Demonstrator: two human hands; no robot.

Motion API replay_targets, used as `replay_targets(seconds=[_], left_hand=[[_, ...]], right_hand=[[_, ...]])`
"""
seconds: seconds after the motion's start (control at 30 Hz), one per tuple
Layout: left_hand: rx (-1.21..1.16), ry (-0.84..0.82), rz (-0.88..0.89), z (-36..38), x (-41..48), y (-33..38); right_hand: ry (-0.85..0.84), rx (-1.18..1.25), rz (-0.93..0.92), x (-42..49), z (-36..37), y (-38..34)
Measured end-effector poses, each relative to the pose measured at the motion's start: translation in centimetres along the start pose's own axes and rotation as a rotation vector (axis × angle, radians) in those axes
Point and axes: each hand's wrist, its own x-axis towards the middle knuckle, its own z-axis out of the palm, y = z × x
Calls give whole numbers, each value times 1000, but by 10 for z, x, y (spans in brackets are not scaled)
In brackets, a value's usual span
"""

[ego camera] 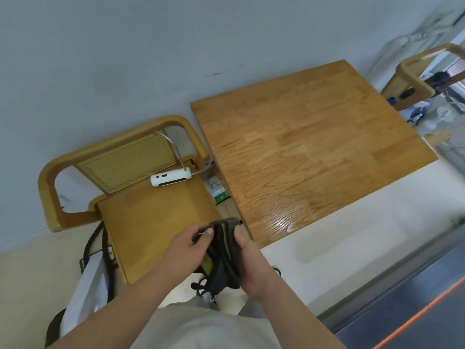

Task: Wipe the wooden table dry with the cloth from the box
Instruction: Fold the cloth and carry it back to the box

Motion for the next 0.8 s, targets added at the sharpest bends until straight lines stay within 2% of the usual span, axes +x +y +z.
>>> replay_targets(seconds=[0.1, 0.23, 0.33, 0.43, 0.5, 0.6, 0.8], left_hand=[[-297, -40, -164, -8, -13, 20], [-557, -178, -223, -8, -21, 28], [-667, -73, -162, -7, -32, 30], [-729, 81, -140, -6, -43, 33], [-814, 164, -153, -5, -52, 32], [-944, 258, -135, 3, -71, 29], [-1201, 324, -142, 30, -111, 8]], right_hand=[[-53, 29, -12, -14, -2, -22], [-197, 18, -60, -29, -1, -35], [-297, 21, -37, -31, -1, -39], [-314, -13, -28, -29, -1, -46], [-359, -113, -32, -26, -2, -53], [-337, -437, -95, -24, -1, -65], [-351, -797, -113, -16, 18, -71]])
